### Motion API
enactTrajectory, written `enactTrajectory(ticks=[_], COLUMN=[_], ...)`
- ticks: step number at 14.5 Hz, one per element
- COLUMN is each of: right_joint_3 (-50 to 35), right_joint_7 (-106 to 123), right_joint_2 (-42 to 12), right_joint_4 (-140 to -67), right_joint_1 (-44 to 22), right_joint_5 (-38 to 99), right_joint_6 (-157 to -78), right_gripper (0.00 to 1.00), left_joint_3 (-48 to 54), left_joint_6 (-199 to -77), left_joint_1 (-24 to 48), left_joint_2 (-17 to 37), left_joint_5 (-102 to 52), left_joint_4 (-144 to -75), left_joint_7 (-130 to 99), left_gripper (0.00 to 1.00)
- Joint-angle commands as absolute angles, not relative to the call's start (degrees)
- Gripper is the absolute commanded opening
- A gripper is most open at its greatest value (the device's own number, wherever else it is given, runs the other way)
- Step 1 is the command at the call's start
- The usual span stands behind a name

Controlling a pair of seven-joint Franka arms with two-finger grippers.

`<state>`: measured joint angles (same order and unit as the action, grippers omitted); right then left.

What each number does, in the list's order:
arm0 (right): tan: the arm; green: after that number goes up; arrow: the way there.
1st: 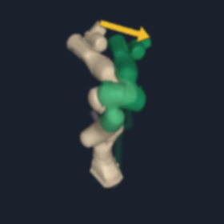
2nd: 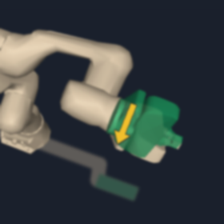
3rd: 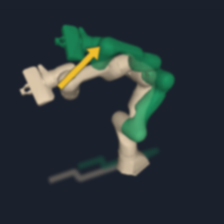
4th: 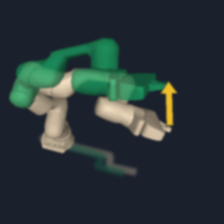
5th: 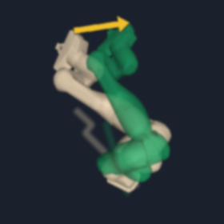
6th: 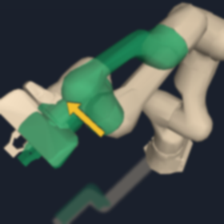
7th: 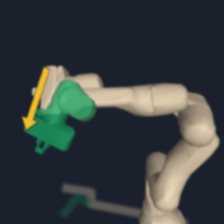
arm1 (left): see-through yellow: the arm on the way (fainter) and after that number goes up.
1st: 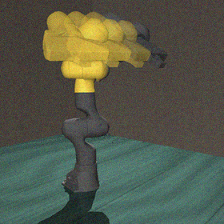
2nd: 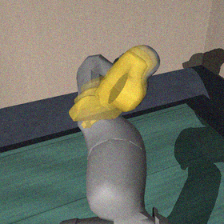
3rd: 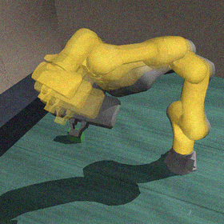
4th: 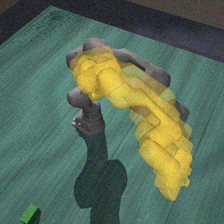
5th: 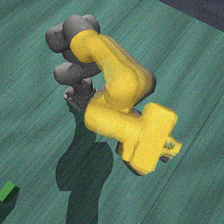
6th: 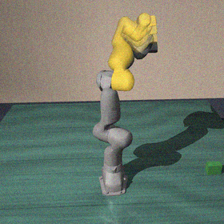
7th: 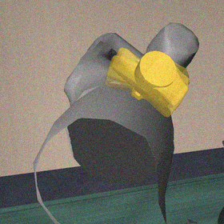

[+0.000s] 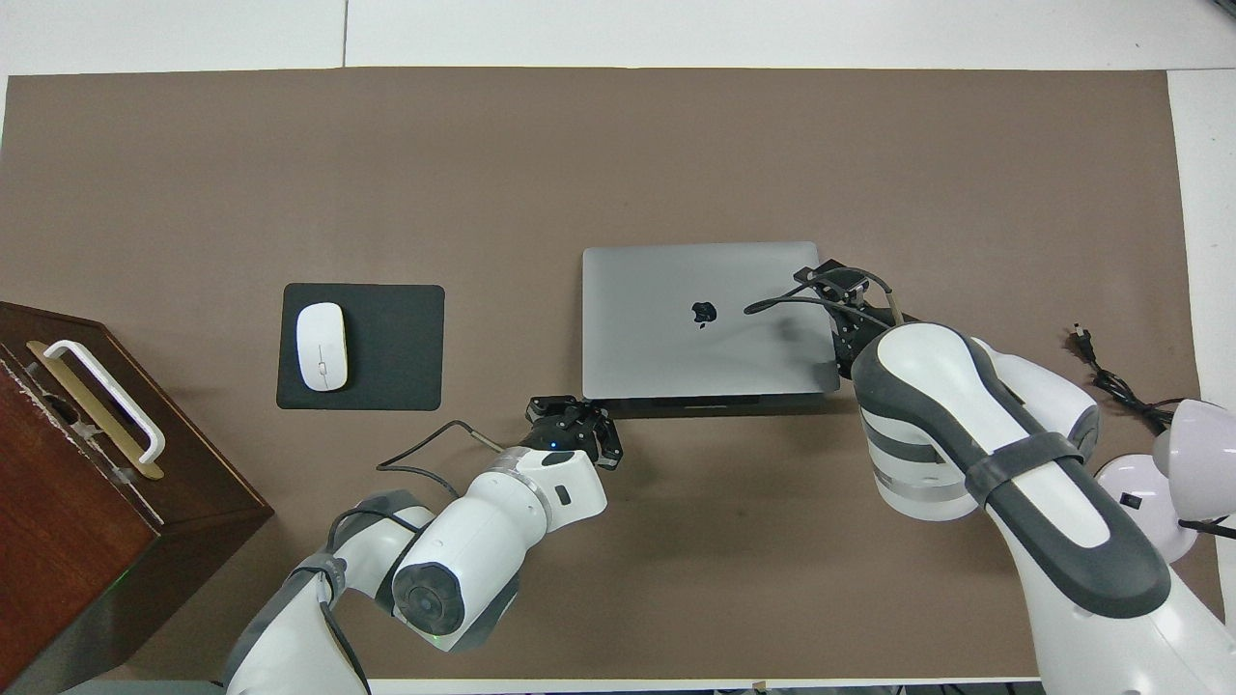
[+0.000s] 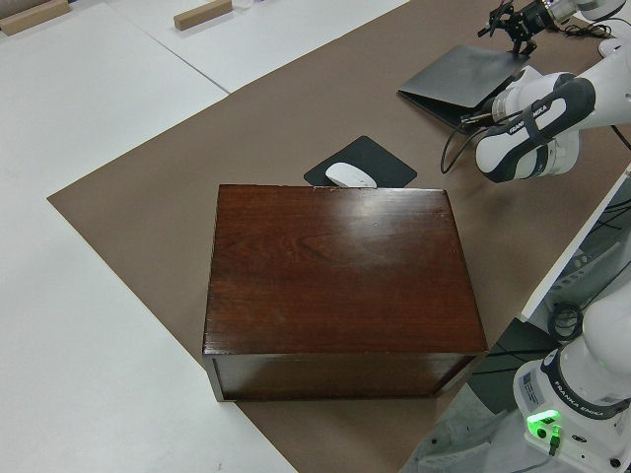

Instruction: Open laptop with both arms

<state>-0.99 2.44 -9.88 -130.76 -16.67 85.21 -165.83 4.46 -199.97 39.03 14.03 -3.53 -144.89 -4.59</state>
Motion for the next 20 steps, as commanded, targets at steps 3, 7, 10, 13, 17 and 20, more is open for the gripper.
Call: enactTrajectory(ticks=[3, 7, 10, 13, 17, 20], right_joint_3=[-1.5, -1.5, -1.5, -1.5, -1.5, -1.5], right_joint_7=[4.6, 1.7, 1.1, 1.2, 2.5, 3.5], right_joint_2=[-9.4, -9.5, -9.9, -10.0, -10.0, -9.4], right_joint_4=[-131.1, -130.8, -130.1, -129.4, -129.5, -131.4], right_joint_1=[-17.5, -19.8, -20.4, -20.3, -20.3, -19.6], right_joint_5=[88.0, 88.2, 88.4, 88.4, 88.4, 88.4], right_joint_6=[-166.7, -167.5, -168.9, -168.8, -168.8, -168.6], right_gripper=[0.99, 0.99, 0.99, 0.99, 0.99, 0.99], left_joint_3=[3.3, 3.3, 3.2, 3.2, 3.2, 3.2], left_joint_6=[-200.8, -200.8, -200.8, -200.8, -200.8, -200.8], left_joint_1=[40.3, 40.3, 40.3, 40.3, 40.3, 40.3], left_joint_2=[16.3, 16.7, 16.8, 16.8, 16.8, 16.8], left_joint_5=[-3.9, -4.0, -4.0, -4.0, -4.0, -4.0], left_joint_4=[-143.8, -143.8, -143.8, -143.8, -143.8, -143.8], left_joint_7=[-2.5, -2.5, -2.4, -2.4, -2.4, -2.4], left_gripper=[0.00, 0.00, 0.00, 0.00, 0.00, 0.00])
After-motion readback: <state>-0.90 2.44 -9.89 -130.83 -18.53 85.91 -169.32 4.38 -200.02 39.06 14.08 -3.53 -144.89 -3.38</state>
